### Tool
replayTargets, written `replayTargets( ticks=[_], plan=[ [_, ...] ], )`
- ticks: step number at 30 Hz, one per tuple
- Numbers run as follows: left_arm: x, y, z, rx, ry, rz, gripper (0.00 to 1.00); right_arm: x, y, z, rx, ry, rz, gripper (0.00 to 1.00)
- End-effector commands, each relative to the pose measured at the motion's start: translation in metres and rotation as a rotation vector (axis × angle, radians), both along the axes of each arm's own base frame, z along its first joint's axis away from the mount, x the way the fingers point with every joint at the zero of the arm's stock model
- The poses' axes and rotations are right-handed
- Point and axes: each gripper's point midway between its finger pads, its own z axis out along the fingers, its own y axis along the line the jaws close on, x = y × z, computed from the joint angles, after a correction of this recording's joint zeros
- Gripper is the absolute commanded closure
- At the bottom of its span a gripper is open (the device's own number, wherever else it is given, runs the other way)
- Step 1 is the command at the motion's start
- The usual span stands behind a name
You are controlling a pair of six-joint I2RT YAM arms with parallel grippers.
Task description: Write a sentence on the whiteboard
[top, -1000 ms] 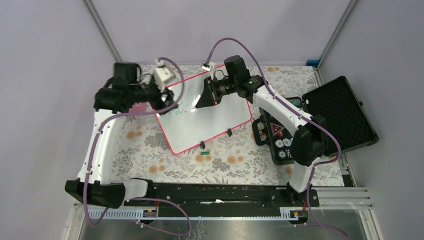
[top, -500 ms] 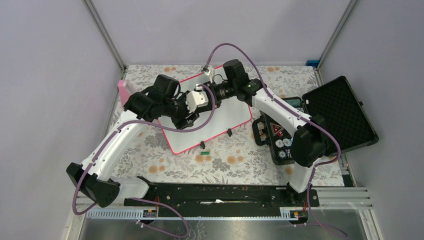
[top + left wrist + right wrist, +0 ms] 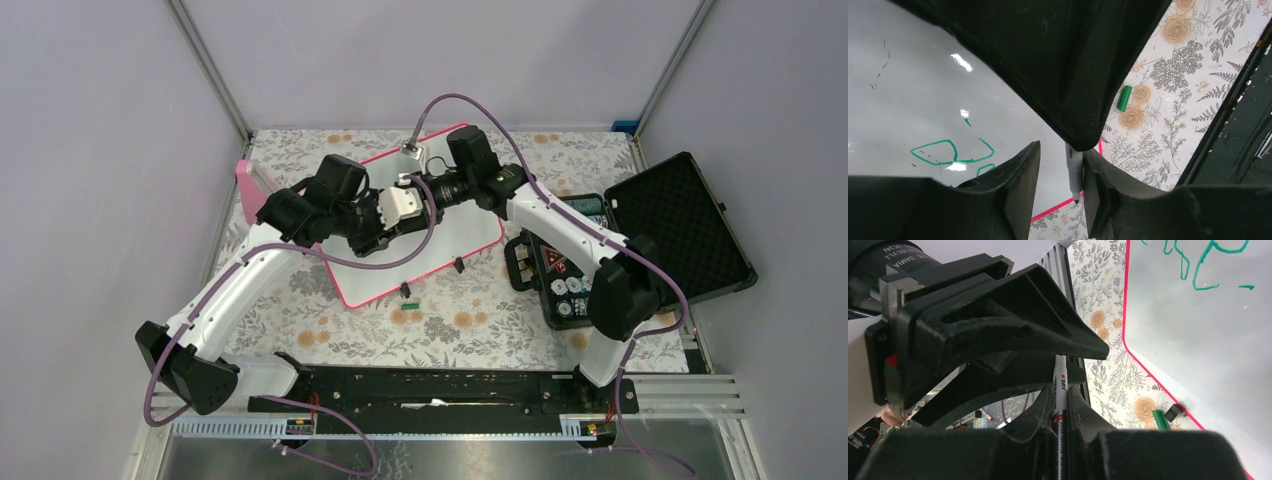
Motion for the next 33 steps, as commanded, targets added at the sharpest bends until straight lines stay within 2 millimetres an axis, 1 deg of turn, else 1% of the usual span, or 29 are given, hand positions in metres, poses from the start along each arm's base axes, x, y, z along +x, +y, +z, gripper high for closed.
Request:
replayTargets(
  ticks=[1,3,4,5,6,10,12,13,14,19,23,28,30,33],
  plan=[
    [0.006,-0.006,0.012,-0.031,-0.062,0.004,0.64,-0.015,0.001,0.023,0.054,-0.033,0.042,1.00],
    [0.003,-0.004,0.008,-0.017,-0.064,-0.011,0.75,-0.016,0.001,0.021,0.054,-0.022,0.050,1.00],
    [0.002,-0.003,0.006,-0.005,-0.069,-0.021,0.86,-0.017,0.001,0.021,0.055,-0.020,0.053,1.00],
    [0.001,-0.001,0.005,0.003,-0.077,-0.030,0.94,-0.018,0.000,0.021,0.053,-0.015,0.056,1.00],
    [0.000,0.000,0.005,0.008,-0.086,-0.040,0.99,-0.019,0.000,0.019,0.045,-0.014,0.059,0.98],
    [-0.004,0.004,0.007,0.017,-0.119,-0.073,1.00,-0.021,-0.004,0.013,0.013,-0.007,0.066,0.88],
    [-0.005,0.005,0.008,0.025,-0.124,-0.087,1.00,-0.024,-0.006,0.008,-0.003,0.002,0.074,0.86],
    [-0.007,0.004,0.007,0.029,-0.121,-0.103,1.00,-0.024,-0.007,0.005,-0.011,0.001,0.075,0.84],
    [-0.008,0.003,0.007,0.032,-0.122,-0.117,1.00,-0.026,-0.007,0.003,-0.019,0.005,0.079,0.79],
    [-0.010,0.005,0.002,0.094,-0.134,-0.163,1.00,-0.030,-0.008,0.001,-0.035,0.022,0.091,0.69],
    [-0.010,0.003,0.001,0.118,-0.147,-0.178,1.00,-0.031,-0.008,0.001,-0.041,0.018,0.094,0.69],
    [-0.014,-0.001,-0.004,0.142,-0.149,-0.201,1.00,-0.031,-0.005,0.001,-0.041,0.017,0.094,0.62],
    [-0.016,-0.001,-0.007,0.153,-0.145,-0.210,1.00,-0.031,-0.004,0.002,-0.041,0.019,0.095,0.57],
    [-0.016,-0.002,-0.009,0.170,-0.144,-0.210,1.00,-0.032,-0.003,0.003,-0.039,0.019,0.099,0.57]
  ],
)
